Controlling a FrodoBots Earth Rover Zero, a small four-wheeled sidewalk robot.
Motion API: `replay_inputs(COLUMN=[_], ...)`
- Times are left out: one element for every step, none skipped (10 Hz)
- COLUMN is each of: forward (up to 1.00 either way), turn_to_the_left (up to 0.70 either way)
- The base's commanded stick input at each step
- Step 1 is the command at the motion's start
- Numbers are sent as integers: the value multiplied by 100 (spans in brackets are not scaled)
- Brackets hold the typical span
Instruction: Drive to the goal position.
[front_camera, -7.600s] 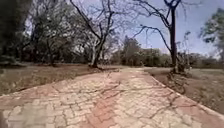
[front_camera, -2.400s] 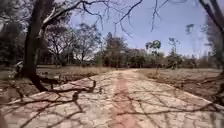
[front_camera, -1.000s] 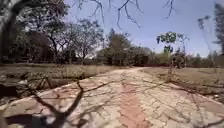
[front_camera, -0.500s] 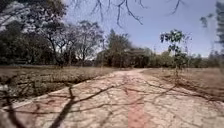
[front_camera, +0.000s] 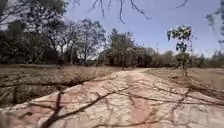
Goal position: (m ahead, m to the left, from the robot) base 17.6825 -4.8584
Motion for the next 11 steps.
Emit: replay_inputs(forward=[100,100,100,100,100,100,100,100,100,100,100], turn_to_the_left=[-33,-25,-11,0,0,0,0,0,0,0,0])
